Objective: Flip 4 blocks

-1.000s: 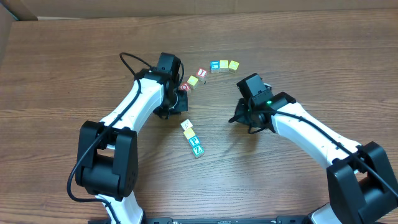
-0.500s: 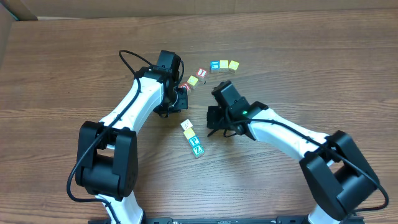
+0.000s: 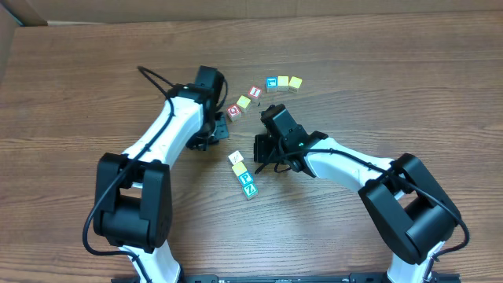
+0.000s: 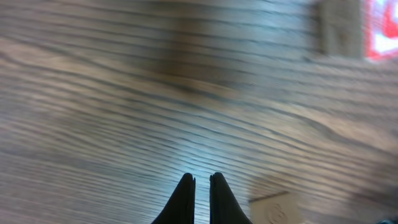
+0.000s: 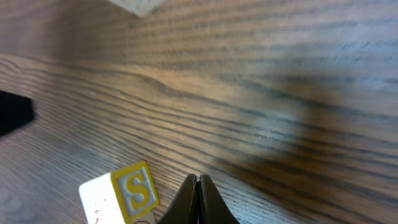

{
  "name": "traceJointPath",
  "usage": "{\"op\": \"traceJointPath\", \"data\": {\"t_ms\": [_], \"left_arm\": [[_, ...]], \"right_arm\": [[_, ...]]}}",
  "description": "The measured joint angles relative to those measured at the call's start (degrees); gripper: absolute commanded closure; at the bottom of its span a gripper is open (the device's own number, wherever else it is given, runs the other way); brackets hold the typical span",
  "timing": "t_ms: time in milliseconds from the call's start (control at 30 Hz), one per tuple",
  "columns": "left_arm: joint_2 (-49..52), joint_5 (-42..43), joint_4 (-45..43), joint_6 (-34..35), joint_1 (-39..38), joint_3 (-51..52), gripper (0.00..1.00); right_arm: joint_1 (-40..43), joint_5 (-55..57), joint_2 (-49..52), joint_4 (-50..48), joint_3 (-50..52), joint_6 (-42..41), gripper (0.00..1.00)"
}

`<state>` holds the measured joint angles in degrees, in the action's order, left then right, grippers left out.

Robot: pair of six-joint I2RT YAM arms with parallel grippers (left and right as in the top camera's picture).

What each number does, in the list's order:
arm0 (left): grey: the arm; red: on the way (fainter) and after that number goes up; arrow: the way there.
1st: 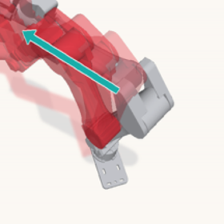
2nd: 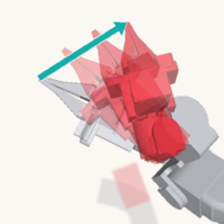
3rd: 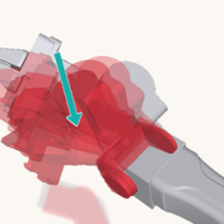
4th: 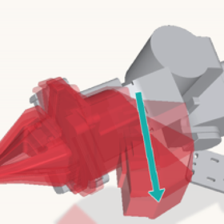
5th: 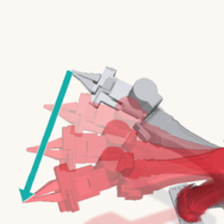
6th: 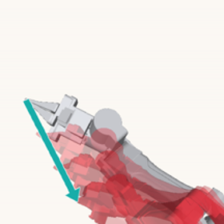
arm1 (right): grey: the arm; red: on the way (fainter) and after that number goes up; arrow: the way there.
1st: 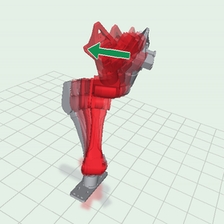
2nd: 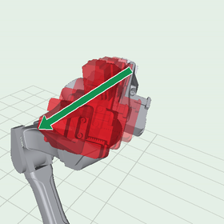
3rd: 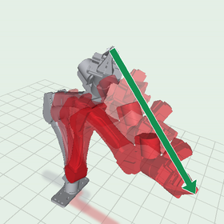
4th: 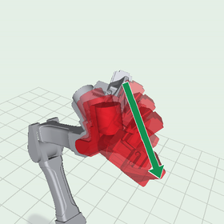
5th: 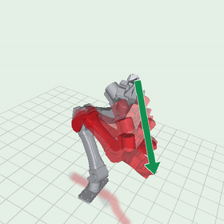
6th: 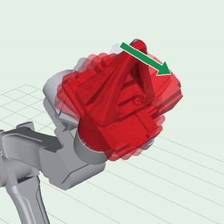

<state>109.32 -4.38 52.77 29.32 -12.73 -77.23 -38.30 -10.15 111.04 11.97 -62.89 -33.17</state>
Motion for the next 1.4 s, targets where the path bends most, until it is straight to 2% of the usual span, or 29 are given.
{"op": "traceJointPath", "data": {"t_ms": [300,667,1400], "left_arm": [[0.00,0.04,0.83,1.81,5.97,-0.02,0.96],[0.00,0.09,0.83,2.10,5.97,0.00,0.91],[0.00,0.09,0.85,2.10,5.97,0.00,0.92]], "right_arm": [[0.00,-3.43,0.57,-1.81,0.00,0.26,0.96],[0.00,-7.17,0.57,-2.03,0.00,0.85,0.96],[-2.23,-9.60,0.57,-2.14,0.00,2.14,0.96]]}}
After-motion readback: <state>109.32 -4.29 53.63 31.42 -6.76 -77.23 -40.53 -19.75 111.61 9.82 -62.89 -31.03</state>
